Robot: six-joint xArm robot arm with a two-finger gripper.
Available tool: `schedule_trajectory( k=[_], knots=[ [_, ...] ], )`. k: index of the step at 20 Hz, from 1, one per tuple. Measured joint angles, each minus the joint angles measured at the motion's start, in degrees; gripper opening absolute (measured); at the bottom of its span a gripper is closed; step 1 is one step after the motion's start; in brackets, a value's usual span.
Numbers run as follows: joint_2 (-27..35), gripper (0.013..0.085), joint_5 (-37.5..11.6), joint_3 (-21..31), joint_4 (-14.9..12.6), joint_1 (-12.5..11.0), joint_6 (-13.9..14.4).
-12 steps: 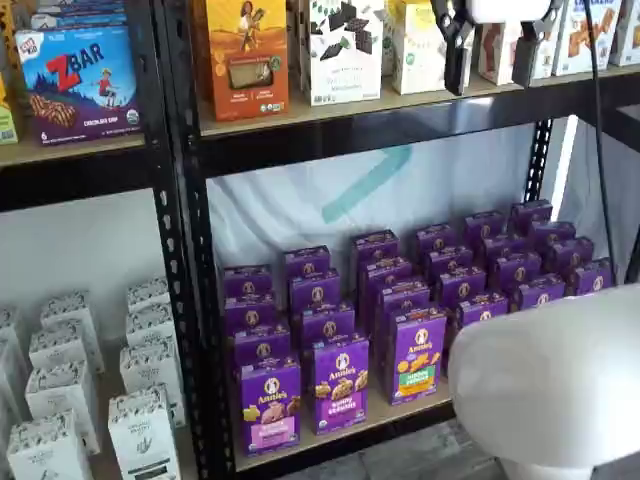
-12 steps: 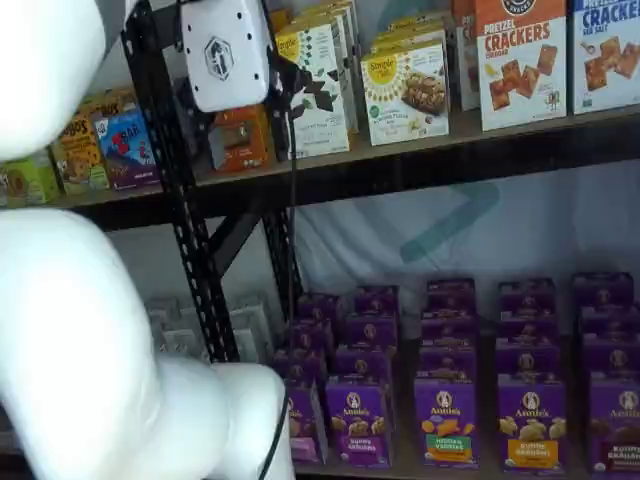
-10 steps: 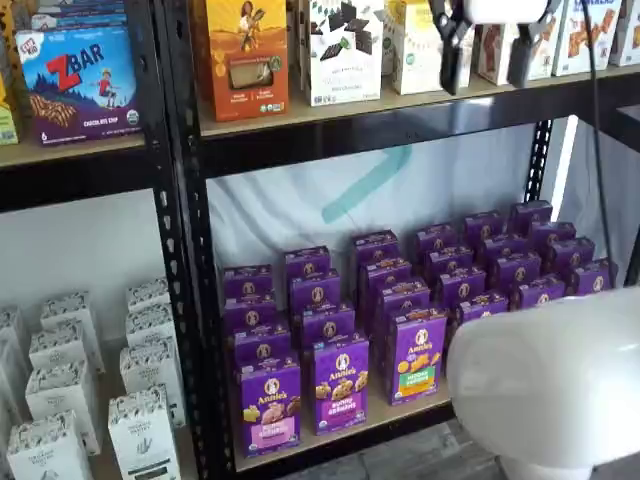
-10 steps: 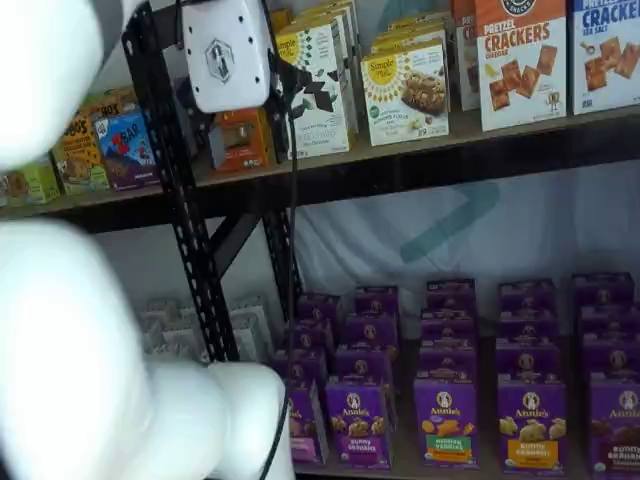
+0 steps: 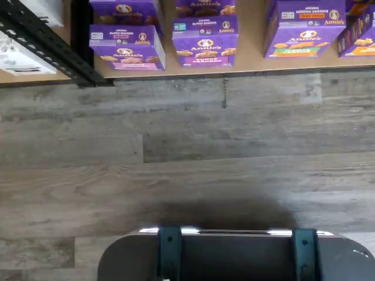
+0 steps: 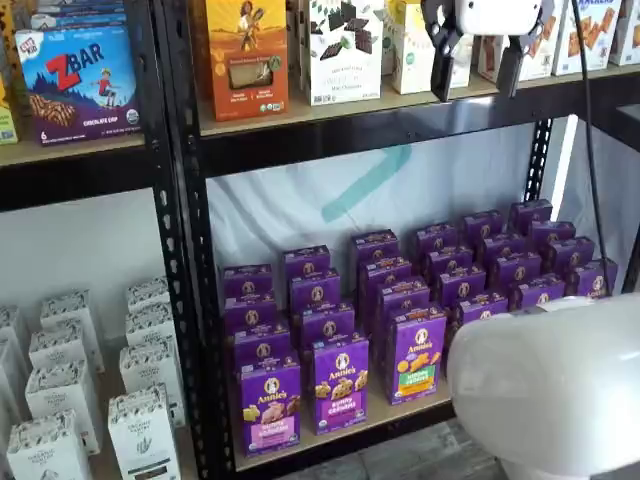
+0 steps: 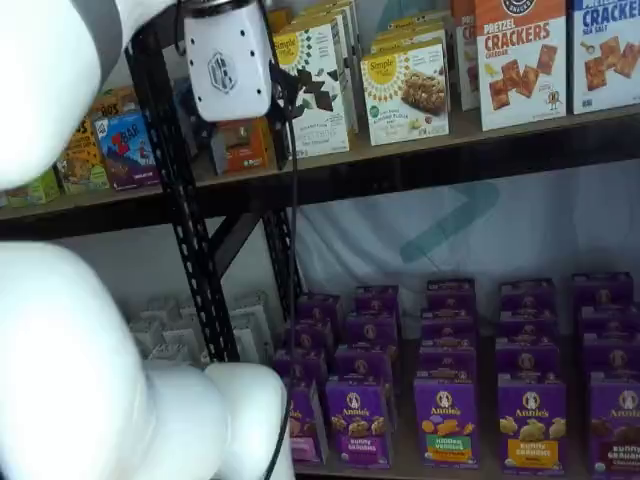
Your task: Pick up the purple box with a pink patch in the middle, on the bottom shelf, the first box from the left
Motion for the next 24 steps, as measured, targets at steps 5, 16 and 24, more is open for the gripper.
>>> schedule_trajectory(
  k=[5,16,24],
  knots=[
    [-0.69,0.0850,-2.97,3.84,0.02,0.49,0.35],
    [-0.22,0.0850,-9.78,13.33,-2.60,2.98,1.99],
    [-0.23,0.0850,-20.76,24.89,-1.60,4.30,2.96]
  ],
)
